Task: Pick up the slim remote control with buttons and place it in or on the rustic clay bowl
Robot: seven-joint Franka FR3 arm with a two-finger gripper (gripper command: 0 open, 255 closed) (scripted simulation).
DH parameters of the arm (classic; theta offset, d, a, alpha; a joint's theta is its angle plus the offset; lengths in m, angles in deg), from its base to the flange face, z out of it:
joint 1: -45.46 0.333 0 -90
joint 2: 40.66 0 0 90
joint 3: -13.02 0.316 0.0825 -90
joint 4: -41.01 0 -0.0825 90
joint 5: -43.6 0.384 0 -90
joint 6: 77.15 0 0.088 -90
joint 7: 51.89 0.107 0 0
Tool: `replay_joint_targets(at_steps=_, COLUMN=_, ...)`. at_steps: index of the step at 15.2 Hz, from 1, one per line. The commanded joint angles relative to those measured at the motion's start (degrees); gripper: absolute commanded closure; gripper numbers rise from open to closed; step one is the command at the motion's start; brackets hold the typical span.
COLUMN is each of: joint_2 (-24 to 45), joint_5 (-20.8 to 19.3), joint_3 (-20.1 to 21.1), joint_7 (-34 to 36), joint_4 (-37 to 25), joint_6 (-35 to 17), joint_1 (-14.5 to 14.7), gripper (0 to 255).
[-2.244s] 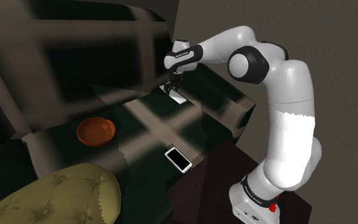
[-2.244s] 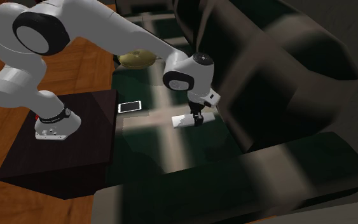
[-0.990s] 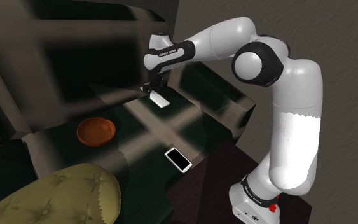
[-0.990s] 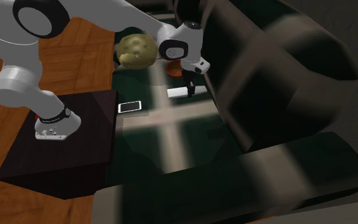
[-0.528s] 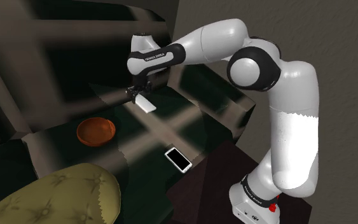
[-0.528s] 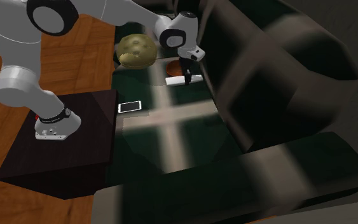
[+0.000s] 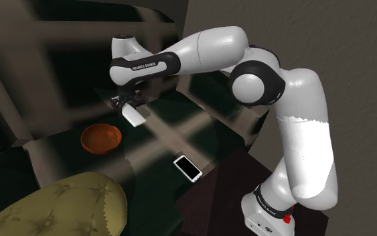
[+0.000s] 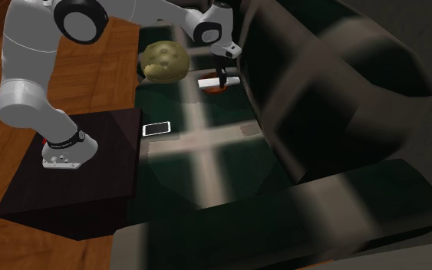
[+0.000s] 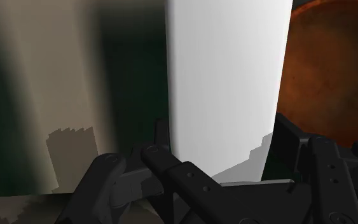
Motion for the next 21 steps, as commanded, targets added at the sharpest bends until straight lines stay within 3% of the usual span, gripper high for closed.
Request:
replay_joint_targets(at_steps=1, joint_2=1.7, joint_5=-0.2, joint_3=0.3, joint_7=2.0, joint_4=-2.8, joint_6=1.1, joint_1=1.6, gripper=255)
replay_joint_targets(at_steps=10, joint_2=13.4, joint_5=-0.9, joint_3=1.5, joint_7=10.1, joint_4=-23.4, joint_6=10.1, joint_1=8.5, gripper=255)
replay_joint_targets(at_steps=21, joint_2=17.0, joint_5=-0.9, joint_3=1.5, joint_7=10.1, joint_4=-21.2, joint_6=4.3, joint_1=8.5, gripper=255)
